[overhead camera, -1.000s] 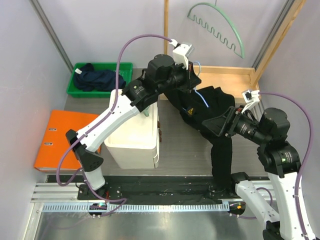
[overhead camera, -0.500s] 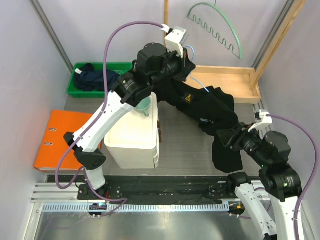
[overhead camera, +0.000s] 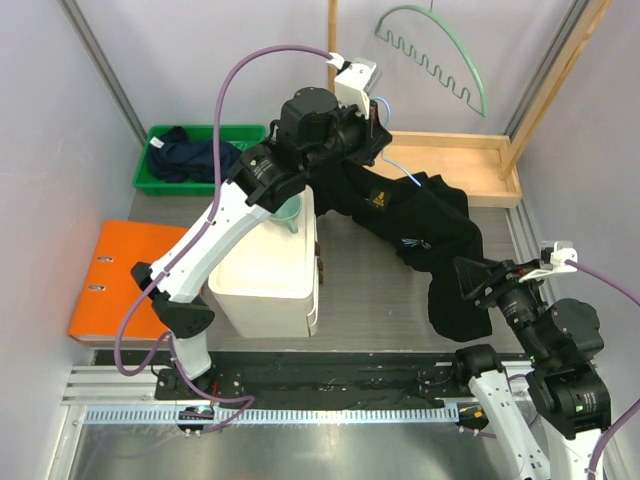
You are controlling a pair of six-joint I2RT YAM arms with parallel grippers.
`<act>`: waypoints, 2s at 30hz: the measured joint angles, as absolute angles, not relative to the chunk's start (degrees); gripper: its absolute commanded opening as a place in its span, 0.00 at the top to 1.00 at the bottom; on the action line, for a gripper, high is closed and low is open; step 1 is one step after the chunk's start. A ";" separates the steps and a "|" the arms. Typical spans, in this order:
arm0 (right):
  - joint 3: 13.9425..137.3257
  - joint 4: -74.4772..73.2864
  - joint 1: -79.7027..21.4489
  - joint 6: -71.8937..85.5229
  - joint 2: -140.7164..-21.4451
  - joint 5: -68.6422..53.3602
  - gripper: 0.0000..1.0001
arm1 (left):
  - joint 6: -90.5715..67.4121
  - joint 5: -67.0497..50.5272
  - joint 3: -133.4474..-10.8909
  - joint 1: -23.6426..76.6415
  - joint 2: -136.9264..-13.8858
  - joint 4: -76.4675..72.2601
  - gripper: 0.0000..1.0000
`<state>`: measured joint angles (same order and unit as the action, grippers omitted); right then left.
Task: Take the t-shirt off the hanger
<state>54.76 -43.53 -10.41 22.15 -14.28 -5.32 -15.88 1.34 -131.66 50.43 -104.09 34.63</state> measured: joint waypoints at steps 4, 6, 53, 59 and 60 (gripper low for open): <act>54.72 -41.98 -10.44 21.54 -15.00 -4.49 0.60 | -16.16 0.40 -131.66 50.43 -104.09 34.61 1.00; 54.63 -40.80 -10.44 21.56 -14.94 -4.32 0.82 | -16.34 0.21 -131.26 50.43 -103.94 34.28 1.00; 58.63 -41.32 -16.01 23.46 -19.49 12.10 0.99 | -42.70 -7.90 -113.45 36.36 -97.01 6.76 1.00; 59.83 -41.19 -16.01 21.12 -35.44 -1.39 0.43 | -34.61 -7.84 -118.17 36.82 -99.18 13.96 1.00; 60.01 -41.69 -16.01 20.86 -35.66 -2.26 0.29 | -33.76 -7.73 -118.17 37.01 -99.18 14.41 1.00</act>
<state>60.01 -41.69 -16.01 20.86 -35.66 -2.26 -33.76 -7.73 -118.17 37.01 -99.18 14.41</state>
